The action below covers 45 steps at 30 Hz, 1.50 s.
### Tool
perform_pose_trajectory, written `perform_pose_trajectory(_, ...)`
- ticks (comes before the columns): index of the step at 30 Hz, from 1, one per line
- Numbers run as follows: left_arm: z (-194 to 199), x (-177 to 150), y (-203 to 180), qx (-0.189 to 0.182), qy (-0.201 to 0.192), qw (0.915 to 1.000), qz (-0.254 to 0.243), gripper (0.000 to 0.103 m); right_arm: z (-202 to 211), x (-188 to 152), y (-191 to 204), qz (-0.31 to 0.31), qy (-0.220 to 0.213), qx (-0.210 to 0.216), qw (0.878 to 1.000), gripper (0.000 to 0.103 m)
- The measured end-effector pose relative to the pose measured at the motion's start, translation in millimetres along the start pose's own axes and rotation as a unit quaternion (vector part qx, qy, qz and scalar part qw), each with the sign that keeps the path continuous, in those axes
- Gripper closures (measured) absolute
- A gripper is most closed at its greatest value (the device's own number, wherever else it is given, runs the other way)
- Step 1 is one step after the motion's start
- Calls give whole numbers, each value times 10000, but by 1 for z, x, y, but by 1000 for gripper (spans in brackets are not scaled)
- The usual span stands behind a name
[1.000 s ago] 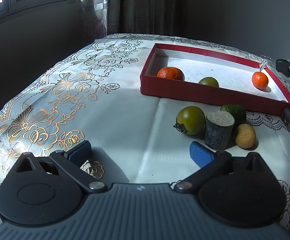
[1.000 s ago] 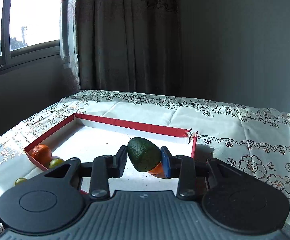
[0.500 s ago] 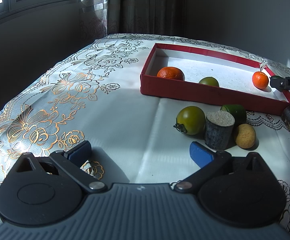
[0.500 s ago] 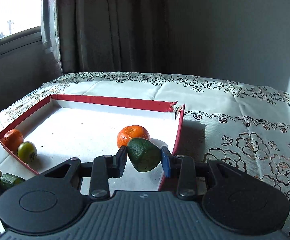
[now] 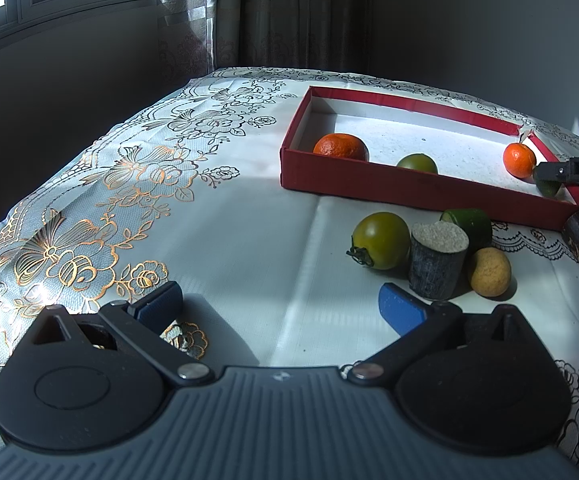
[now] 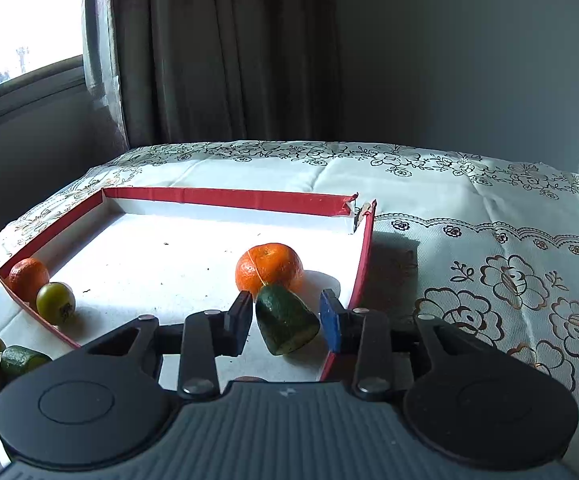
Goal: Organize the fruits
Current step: 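Lower the cucumber chunk into the box beside the mandarin, open right gripper, then withdraw the open right gripper from the box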
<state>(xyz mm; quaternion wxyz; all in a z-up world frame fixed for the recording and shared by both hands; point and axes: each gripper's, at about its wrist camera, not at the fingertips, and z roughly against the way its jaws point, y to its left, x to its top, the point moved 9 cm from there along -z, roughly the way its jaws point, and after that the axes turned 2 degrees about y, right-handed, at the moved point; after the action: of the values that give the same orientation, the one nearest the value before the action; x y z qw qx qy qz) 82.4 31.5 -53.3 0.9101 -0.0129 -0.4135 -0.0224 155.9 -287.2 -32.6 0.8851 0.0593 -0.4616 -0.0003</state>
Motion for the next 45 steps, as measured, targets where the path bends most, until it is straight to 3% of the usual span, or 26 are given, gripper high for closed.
perform_pose_trajectory(6, 0, 0, 0, -3, 0, 10000, 1, 0, 25, -1, 6, 2, -34, 57, 10000, 53)
perform_pose_trajectory(8, 0, 0, 0, -5, -2, 10000, 2, 0, 39, -6, 10, 149, -57, -124, 9998, 30)
perform_pose_trajectory(9, 0, 0, 0, -7, -3, 10000, 5, 0, 48, -11, 9, 222, -114, -275, 9993, 26)
perform_pose_trajectory(14, 0, 0, 0, -9, -3, 10000, 5, 0, 84, -39, -8, -74, -170, -434, 9989, 25)
perform_pose_trajectory(21, 1, 0, 0, -9, -2, 10000, 3, 0, 93, -81, -35, -463, 234, -664, 9964, 25)
perform_pose_trajectory(23, 0, 0, 0, 17, 0, 10000, -5, 0, 89, -83, -35, -485, 356, -676, 9959, 8)
perform_pose_trajectory(24, 1, 0, 0, 26, 0, 10000, -8, 0, 85, -86, -33, -394, 499, -721, 9954, 5)
perform_pose_trajectory(27, 1, 0, 0, 20, -7, 10000, -7, 0, 82, -88, -27, -93, 615, -987, 9932, 0)
perform_pose_trajectory(30, 2, -1, 0, -30, -25, 10000, -9, 0, 82, -89, -30, -201, 630, -913, 9936, 0)
perform_pose_trajectory(36, 23, -3, -12, -441, -390, 9982, 63, 0, 82, -89, -29, -182, 639, -919, 9936, 0)
perform_pose_trajectory(39, 34, -3, -33, -657, -606, 9959, -139, 0, 82, -89, -29, -182, 639, -919, 9936, 0)
perform_pose_trajectory(43, 36, 1, -59, -622, -664, 9943, -561, 16, 82, -89, -29, -186, 638, -916, 9936, 0)
perform_pose_trajectory(45, 32, 2, -67, -678, -579, 9943, -589, 17, 82, -89, -29, -190, 636, -913, 9936, 0)
